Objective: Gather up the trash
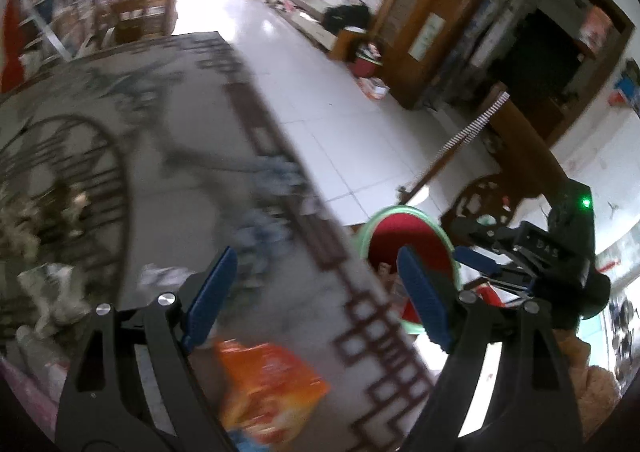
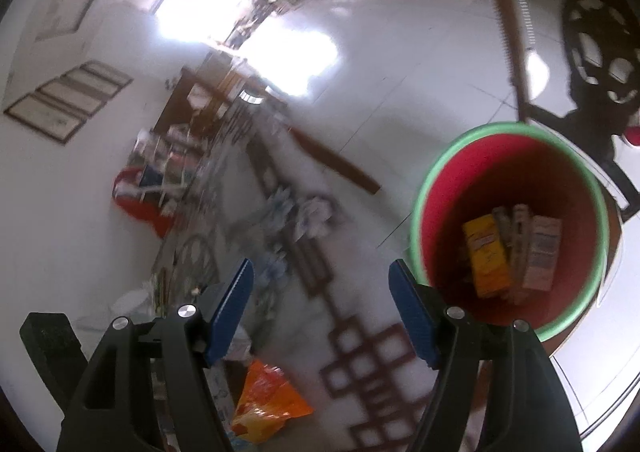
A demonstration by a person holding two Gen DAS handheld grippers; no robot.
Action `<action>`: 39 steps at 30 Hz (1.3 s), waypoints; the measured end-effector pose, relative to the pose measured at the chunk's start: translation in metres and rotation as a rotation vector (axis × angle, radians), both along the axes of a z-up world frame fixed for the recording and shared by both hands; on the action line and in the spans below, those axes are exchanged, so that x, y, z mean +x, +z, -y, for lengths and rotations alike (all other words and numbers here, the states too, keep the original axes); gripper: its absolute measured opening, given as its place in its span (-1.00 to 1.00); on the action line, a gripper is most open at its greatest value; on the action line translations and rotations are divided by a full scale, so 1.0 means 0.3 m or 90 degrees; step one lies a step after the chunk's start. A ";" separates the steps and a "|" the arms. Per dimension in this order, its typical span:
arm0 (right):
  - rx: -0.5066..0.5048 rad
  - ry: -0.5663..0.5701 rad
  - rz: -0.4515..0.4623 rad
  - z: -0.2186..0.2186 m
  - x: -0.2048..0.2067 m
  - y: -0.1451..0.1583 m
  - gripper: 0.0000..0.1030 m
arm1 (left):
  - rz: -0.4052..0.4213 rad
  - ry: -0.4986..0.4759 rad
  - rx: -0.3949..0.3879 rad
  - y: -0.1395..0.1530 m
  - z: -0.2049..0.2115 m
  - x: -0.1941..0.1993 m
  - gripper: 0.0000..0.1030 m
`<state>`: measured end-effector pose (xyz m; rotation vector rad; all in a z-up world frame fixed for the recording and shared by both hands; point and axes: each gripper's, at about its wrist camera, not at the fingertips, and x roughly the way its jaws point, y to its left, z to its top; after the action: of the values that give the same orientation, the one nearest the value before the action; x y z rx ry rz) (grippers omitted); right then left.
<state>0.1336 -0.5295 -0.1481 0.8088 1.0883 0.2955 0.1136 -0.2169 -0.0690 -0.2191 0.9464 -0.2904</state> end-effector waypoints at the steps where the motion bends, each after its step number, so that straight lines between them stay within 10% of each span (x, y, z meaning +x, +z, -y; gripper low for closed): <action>1: -0.002 0.012 0.001 -0.040 0.002 0.005 0.34 | -0.003 0.012 0.000 -0.005 -0.039 -0.010 0.55; 11: -0.169 0.195 0.069 -0.511 -0.020 0.121 0.45 | -0.057 0.209 0.001 -0.075 -0.591 -0.238 0.65; 17: -0.215 0.328 0.117 -0.822 -0.057 0.164 0.65 | -0.217 0.302 -0.038 -0.250 -0.876 -0.419 0.65; 27: -0.223 0.454 0.101 -1.187 -0.133 0.124 0.66 | -0.314 0.228 -0.101 -0.405 -0.912 -0.444 0.62; 33: -0.255 0.475 0.085 -1.242 -0.192 0.100 0.65 | -0.283 0.187 -0.065 -0.398 -0.963 -0.377 -0.30; 39: -0.262 0.531 0.029 -1.318 -0.253 -0.006 0.63 | -0.253 0.188 -0.029 -0.381 -1.034 -0.316 -0.49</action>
<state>0.0577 -0.1340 -0.1499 -0.0531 1.3462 0.7510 0.0187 0.0932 -0.1832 -0.4655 1.2819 0.0072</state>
